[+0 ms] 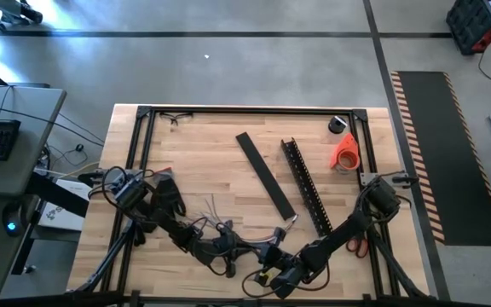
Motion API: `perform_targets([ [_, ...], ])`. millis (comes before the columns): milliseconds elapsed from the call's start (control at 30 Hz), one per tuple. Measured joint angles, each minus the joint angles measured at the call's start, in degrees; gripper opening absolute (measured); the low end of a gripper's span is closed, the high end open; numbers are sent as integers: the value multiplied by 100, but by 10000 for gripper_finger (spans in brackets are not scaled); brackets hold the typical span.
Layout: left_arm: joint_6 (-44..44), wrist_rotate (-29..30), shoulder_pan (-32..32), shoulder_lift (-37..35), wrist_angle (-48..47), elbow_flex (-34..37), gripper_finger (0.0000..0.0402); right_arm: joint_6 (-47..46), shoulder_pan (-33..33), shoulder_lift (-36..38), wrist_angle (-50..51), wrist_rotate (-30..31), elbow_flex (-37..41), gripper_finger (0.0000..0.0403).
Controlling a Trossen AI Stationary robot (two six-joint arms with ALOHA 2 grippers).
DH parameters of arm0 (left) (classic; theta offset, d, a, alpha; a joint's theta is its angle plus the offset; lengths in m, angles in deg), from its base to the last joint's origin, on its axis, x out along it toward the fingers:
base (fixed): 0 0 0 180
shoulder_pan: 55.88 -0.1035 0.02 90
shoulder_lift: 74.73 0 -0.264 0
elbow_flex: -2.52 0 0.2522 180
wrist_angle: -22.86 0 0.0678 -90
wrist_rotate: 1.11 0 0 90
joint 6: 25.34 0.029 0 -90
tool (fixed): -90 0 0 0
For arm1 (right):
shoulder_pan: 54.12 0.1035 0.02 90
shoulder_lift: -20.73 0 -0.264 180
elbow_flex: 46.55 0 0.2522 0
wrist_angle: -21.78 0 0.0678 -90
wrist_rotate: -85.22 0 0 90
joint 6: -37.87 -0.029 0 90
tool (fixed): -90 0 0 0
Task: Ziptie cables
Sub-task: Wrap the black zip tie on the cables
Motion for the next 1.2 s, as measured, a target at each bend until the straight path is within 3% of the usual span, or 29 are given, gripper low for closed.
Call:
perform_targets([
  [333,-48,-828,23,-765,-1557,7,123,16,-13,2,13,-48,0,0],
  [467,120,-846,30,-986,-1963,5,128,61,-16,2,28,-24,0,0],
  [667,341,-334,5,-941,-2051,5,129,222,-14,2,101,18,-54,0],
  [933,866,-413,-224,-637,-1323,5,129,512,-5,2,783,-63,-598,0],
  [1200,1231,-148,-236,-637,-1245,5,143,45,-18,-23,1173,-325,-723,0],
])
